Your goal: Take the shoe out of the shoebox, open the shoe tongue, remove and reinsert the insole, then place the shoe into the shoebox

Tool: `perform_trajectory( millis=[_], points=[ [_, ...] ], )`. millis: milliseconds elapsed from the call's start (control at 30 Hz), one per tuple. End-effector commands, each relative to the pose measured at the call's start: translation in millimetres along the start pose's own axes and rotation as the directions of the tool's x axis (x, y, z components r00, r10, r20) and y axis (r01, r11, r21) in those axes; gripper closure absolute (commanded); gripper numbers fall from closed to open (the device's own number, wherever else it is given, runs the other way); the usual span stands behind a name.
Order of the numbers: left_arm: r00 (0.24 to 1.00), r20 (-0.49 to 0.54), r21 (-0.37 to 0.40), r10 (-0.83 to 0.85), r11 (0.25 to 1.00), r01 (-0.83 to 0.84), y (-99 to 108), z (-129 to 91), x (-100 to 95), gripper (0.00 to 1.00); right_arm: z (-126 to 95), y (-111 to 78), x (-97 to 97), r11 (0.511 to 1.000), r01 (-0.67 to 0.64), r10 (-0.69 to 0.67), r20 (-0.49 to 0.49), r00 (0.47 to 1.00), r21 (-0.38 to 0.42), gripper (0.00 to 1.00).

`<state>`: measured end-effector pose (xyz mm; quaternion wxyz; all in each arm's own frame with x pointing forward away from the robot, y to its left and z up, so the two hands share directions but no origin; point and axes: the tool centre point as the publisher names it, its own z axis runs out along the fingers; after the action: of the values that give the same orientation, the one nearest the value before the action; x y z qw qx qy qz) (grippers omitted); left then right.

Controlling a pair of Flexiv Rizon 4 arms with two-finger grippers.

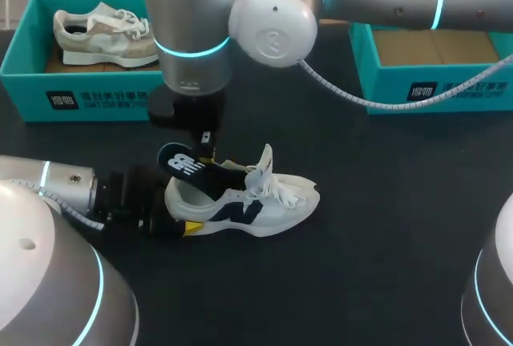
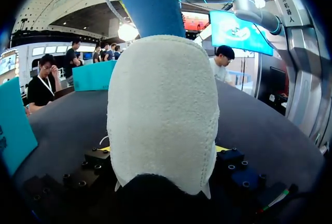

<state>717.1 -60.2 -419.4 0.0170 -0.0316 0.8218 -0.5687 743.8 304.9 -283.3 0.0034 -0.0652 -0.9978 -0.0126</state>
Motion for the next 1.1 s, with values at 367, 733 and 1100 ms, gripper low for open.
perform_trajectory(
  millis=[367, 733, 1100],
  points=[
    [1.000, 0.000, 0.001, 0.000, 1.000, 0.000, 2.9, 3.3, 0.1, 1.00, -0.5, 7.8, 3.2, 0.996, -0.026, 0.013, -0.143, 0.990, -0.089, 0.73],
    [1.000, 0.000, 0.001, 0.000, 1.000, 0.000, 2.9, 3.3, 0.1, 1.00, -14.7, 7.7, 7.2, 0.941, -0.168, 0.058, -0.350, 0.935, -0.292, 0.11],
    [1.000, 0.000, 0.001, 0.000, 1.000, 0.000, 2.9, 3.3, 0.1, 1.00, -2.4, 12.2, 4.5, 0.850, -0.259, 0.023, -0.458, 0.888, -0.459, 0.20]
  ],
)
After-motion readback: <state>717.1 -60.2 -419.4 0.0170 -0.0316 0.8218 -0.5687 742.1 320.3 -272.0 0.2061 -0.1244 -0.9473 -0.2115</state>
